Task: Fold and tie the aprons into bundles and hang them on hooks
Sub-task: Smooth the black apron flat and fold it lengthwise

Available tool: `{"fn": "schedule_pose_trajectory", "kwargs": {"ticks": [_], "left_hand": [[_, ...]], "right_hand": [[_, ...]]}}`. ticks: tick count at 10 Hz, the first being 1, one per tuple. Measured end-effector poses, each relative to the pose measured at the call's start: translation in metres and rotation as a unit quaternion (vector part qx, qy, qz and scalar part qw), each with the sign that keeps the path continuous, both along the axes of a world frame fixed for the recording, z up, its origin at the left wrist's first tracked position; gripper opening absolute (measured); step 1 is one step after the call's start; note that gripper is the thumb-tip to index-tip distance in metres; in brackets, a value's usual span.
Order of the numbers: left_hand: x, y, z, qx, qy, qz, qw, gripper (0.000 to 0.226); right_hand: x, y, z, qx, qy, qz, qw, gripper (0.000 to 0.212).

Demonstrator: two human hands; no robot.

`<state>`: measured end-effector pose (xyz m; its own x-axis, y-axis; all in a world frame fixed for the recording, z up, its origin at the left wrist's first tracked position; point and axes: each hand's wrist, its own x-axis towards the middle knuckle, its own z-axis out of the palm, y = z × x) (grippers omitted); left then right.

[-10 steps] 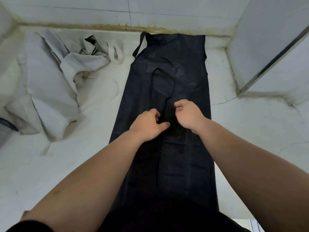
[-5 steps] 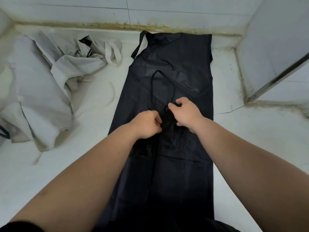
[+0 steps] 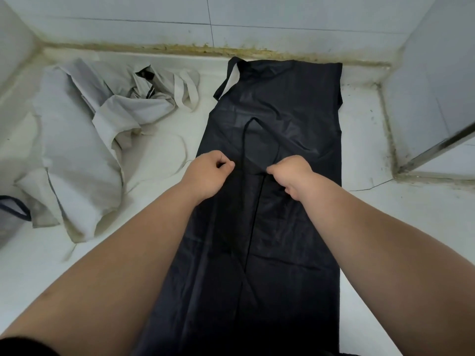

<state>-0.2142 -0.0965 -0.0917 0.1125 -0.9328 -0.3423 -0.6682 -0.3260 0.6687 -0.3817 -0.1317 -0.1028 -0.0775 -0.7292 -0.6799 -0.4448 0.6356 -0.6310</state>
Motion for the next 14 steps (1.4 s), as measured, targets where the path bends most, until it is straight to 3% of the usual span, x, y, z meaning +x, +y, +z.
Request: {"fn": "schedule_pose_trajectory", "kwargs": {"ticks": [1, 2, 3, 4, 5, 6, 7, 8, 9, 10, 11, 12, 14], "left_hand": [[0.003, -0.006, 0.001, -0.010, -0.044, -0.014, 0.999, 0.014], [0.009, -0.017, -0.002, -0.003, -0.079, -0.042, 0.996, 0.014], [0.015, -0.023, -0.009, 0.014, -0.105, -0.064, 0.992, 0.013], [0.020, -0.032, -0.017, 0.021, -0.123, -0.064, 0.990, 0.014], [0.020, -0.037, -0.022, 0.015, -0.128, -0.057, 0.990, 0.013], [0.019, -0.040, -0.023, -0.004, -0.135, -0.025, 0.990, 0.014], [0.020, -0.047, -0.015, -0.036, -0.144, 0.036, 0.988, 0.019], [0.026, -0.051, -0.008, -0.055, -0.162, 0.072, 0.983, 0.018], [0.041, -0.054, -0.005, -0.066, -0.160, 0.087, 0.981, 0.021], [0.045, -0.048, -0.004, -0.091, -0.103, 0.079, 0.987, 0.024], [0.042, -0.044, -0.003, -0.108, -0.072, 0.054, 0.990, 0.021], [0.045, -0.043, -0.003, -0.113, -0.091, 0.030, 0.989, 0.020], [0.062, -0.044, -0.006, -0.050, -0.182, -0.007, 0.982, 0.028]], "right_hand": [[0.002, -0.004, 0.011, 0.021, -0.047, -0.026, 0.998, 0.012], [-0.004, -0.005, 0.021, 0.035, -0.134, -0.095, 0.986, 0.006], [-0.010, -0.004, 0.016, 0.025, -0.164, -0.177, 0.970, 0.009], [-0.020, -0.001, 0.006, -0.068, -0.151, -0.293, 0.942, 0.009], [-0.034, -0.004, 0.006, -0.191, -0.111, -0.409, 0.886, 0.026], [-0.058, 0.000, 0.009, -0.187, -0.148, -0.495, 0.836, 0.026], [-0.071, 0.011, 0.018, -0.172, -0.165, -0.504, 0.830, 0.013], [-0.056, 0.023, 0.030, -0.016, 0.362, -0.064, 0.930, 0.049], [-0.046, 0.016, 0.022, -0.155, 0.038, -0.390, 0.907, 0.054], [-0.041, 0.027, 0.013, -0.269, 0.081, -0.273, 0.920, 0.045], [-0.035, 0.027, 0.007, -0.303, 0.224, 0.036, 0.925, 0.036], [-0.026, 0.023, 0.002, -0.145, 0.298, 0.251, 0.909, 0.044], [-0.039, 0.017, 0.000, -0.129, 0.370, 0.205, 0.897, 0.032]]}}
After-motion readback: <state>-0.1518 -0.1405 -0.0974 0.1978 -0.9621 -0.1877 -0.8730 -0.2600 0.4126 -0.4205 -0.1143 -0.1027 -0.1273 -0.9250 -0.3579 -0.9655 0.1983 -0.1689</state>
